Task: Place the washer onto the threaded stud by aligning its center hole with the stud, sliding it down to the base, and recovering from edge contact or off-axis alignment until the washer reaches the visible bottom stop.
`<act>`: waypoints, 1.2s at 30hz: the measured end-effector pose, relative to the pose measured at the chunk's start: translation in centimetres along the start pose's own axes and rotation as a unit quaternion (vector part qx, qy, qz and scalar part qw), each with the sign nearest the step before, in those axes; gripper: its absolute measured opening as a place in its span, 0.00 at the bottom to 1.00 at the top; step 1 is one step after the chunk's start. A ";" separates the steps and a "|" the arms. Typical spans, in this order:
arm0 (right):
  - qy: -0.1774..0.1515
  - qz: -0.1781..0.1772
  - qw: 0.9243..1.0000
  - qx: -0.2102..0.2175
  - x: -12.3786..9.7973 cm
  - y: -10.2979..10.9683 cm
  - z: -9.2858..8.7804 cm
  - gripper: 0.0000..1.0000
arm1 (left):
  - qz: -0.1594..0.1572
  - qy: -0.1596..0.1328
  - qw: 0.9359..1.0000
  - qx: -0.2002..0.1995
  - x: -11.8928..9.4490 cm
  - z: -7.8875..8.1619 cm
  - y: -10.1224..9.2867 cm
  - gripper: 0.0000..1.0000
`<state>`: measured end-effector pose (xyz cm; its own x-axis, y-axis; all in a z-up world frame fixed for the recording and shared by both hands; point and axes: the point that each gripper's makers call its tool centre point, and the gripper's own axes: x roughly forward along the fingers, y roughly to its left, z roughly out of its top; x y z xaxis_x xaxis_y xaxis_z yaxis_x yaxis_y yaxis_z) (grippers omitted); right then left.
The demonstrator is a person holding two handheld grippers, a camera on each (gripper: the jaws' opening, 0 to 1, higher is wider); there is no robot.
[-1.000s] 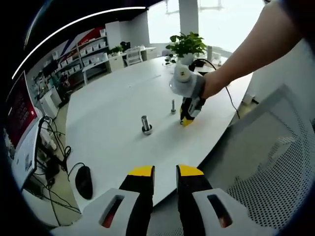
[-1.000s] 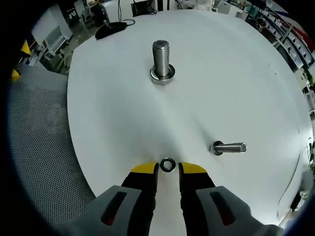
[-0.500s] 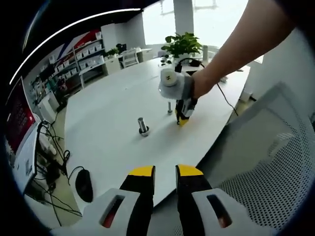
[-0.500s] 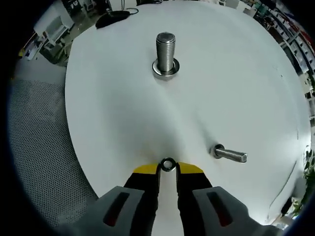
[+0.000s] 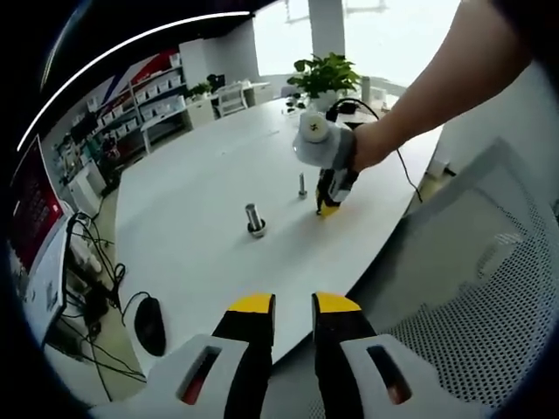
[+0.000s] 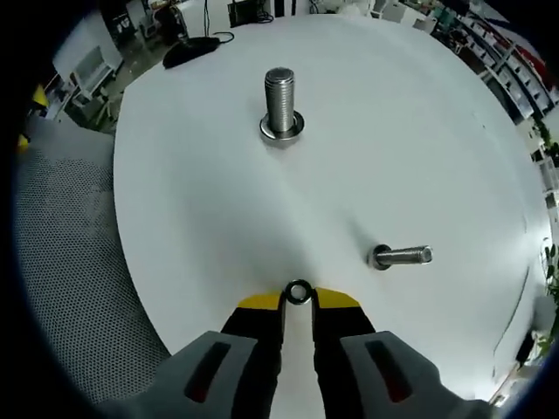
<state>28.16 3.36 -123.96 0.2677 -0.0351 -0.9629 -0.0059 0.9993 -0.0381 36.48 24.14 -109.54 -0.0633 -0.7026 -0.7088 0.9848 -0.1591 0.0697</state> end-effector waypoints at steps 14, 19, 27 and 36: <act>-0.027 -0.026 0.999 0.027 -2.7 -2.0 1.4 0.14 | 0.001 -0.005 1.000 0.009 -0.3 0.1 -0.2 0.15; -0.035 -0.038 0.998 0.029 -3.9 -2.9 1.5 0.14 | 0.006 -0.009 1.000 0.010 -0.4 0.3 -0.1 0.15; -0.056 -0.065 0.996 0.028 -5.2 -4.8 2.3 0.14 | 0.003 -0.007 1.000 0.016 -0.4 0.2 -0.1 0.15; -0.064 -0.075 0.995 0.020 -5.3 -6.4 4.0 0.14 | 0.005 -0.008 1.000 0.018 -0.4 0.2 -0.1 0.15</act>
<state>30.67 -2.77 -117.58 0.3840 -0.1832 -0.9050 0.0814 0.9830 -0.1645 36.35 24.25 -109.13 -0.0564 -0.7154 -0.6965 0.9789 -0.1769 0.1024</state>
